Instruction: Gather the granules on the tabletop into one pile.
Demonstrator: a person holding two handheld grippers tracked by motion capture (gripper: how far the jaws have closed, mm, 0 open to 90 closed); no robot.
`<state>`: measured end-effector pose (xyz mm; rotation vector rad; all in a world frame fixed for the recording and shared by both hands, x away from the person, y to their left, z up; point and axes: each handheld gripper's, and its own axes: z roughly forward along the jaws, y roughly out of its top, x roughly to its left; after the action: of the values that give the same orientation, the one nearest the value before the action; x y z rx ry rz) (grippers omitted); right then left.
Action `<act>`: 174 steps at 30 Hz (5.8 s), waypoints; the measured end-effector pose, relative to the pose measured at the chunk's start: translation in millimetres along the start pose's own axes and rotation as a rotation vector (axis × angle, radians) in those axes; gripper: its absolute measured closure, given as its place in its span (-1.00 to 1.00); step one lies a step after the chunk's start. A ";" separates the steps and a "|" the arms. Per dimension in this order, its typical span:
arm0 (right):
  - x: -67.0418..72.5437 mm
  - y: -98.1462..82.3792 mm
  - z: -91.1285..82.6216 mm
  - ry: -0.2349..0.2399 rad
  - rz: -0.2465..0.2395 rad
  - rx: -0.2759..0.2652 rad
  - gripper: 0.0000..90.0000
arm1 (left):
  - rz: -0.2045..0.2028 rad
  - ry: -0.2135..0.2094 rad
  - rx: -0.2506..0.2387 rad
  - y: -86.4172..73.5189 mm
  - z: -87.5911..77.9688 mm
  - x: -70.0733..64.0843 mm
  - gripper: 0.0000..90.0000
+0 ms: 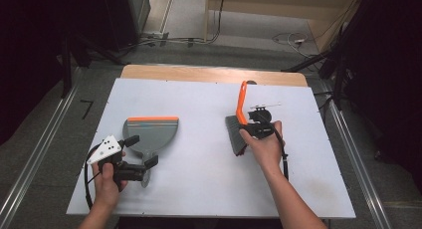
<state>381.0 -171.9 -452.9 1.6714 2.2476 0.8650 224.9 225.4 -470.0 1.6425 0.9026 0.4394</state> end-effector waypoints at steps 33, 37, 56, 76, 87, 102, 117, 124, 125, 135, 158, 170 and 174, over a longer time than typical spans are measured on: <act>-9.7 -28.9 -76.7 0.356 -0.727 0.014 0.52 | 0.000 0.002 0.007 0.4 3.5 -1.9 -1.00; -15.6 -45.8 -68.9 0.394 -0.810 0.040 0.52 | 0.002 0.000 0.009 0.4 4.6 -2.3 -1.00; -29.7 -14.4 -23.1 0.323 -0.919 -0.033 0.51 | -0.005 0.001 0.003 -0.2 3.1 -0.4 -1.00; -40.1 17.5 -1.8 0.321 -0.883 -0.055 0.50 | -0.005 0.001 0.010 -1.1 4.3 -0.2 -1.00; -39.9 28.6 4.3 0.310 -0.891 -0.051 0.50 | -0.006 0.001 0.007 -1.4 4.2 0.3 -1.00; -44.3 39.5 12.5 0.303 -0.854 -0.069 0.50 | -0.011 0.000 0.010 -2.1 5.0 0.7 -1.00; -39.6 47.7 15.4 0.305 -0.861 -0.056 0.50 | -0.009 0.001 0.014 -2.4 5.2 1.2 -1.00; -35.8 44.7 8.2 0.322 -0.867 -0.030 0.51 | -0.008 0.002 0.013 -2.4 4.8 1.6 -1.00; -34.9 44.4 6.6 0.326 -0.874 -0.029 0.51 | -0.008 0.002 0.013 -2.4 4.7 1.6 -1.00; -29.9 43.4 -12.1 0.331 -0.874 -0.059 0.51 | -0.009 -0.001 0.010 -2.0 4.9 0.5 -1.00; -38.6 36.8 2.8 0.315 -0.871 -0.050 0.51 | -0.009 0.001 0.011 -1.9 3.9 1.1 -1.00; -32.9 31.8 -33.8 0.298 -0.745 -0.129 0.51 | -0.013 0.003 0.005 -1.6 3.4 1.1 -1.00; -41.6 29.7 -44.0 0.215 -0.652 -0.159 0.51 | -0.011 0.002 0.006 -1.5 3.7 0.4 -1.00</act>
<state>397.2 -219.3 -407.8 0.7142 2.5338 1.0341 227.3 223.4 -472.6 1.6417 0.9148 0.4317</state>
